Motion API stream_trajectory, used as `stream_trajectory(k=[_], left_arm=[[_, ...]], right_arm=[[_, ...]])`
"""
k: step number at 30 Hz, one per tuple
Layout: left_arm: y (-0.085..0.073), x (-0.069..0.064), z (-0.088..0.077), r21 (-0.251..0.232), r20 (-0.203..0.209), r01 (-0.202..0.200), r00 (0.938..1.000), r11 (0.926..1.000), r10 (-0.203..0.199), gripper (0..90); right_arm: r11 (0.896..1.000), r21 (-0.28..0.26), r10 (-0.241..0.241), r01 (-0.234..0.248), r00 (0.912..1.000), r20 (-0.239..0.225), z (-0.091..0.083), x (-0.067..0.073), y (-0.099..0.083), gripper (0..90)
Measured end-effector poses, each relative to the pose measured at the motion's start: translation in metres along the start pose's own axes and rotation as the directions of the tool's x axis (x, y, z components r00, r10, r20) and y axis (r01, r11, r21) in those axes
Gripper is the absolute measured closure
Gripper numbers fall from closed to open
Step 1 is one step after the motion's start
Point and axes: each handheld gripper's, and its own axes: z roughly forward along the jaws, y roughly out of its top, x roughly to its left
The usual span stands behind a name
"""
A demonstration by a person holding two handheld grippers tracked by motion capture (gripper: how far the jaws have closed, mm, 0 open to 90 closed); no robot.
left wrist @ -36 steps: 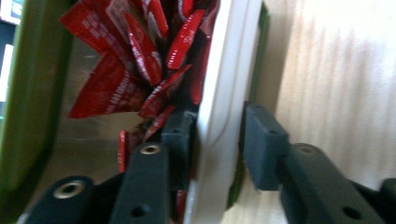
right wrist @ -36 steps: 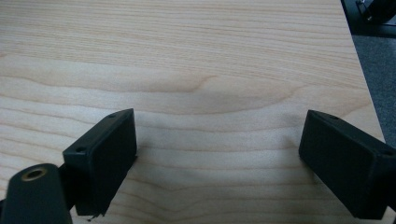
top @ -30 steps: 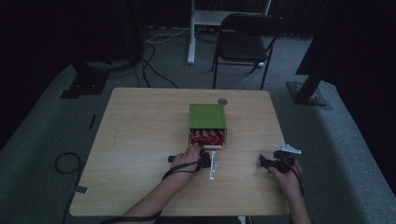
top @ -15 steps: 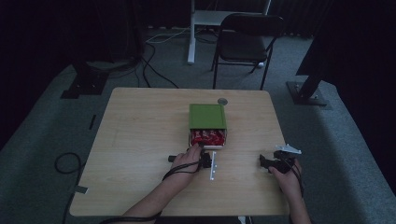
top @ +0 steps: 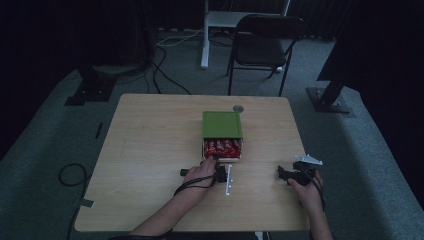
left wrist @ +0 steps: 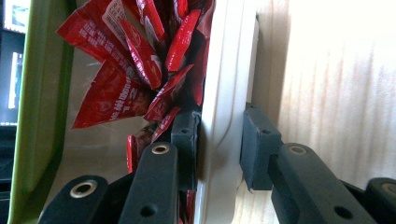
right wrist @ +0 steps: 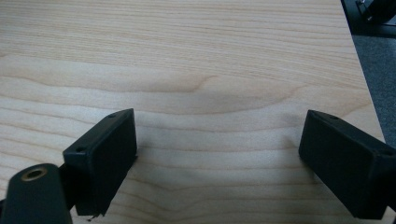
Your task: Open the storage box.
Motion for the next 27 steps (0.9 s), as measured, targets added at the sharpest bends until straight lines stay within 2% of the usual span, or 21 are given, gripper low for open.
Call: stream_trajectory(k=[17,27], left_arm=[[0.004,-0.009,-0.019,-0.003,0.015,-0.002,0.9999,1.0,0.003,71.2],[0.007,-0.015,-0.028,-0.013,0.023,0.01,0.9997,0.9999,-0.01,71.1]], right_arm=[[1.0,0.0,0.0,0.0,1.0,-0.001,0.0,0.0,0.0,10.8],[1.0,0.0,-0.001,0.001,1.0,-0.001,0.0,0.0,0.0,10.8]])
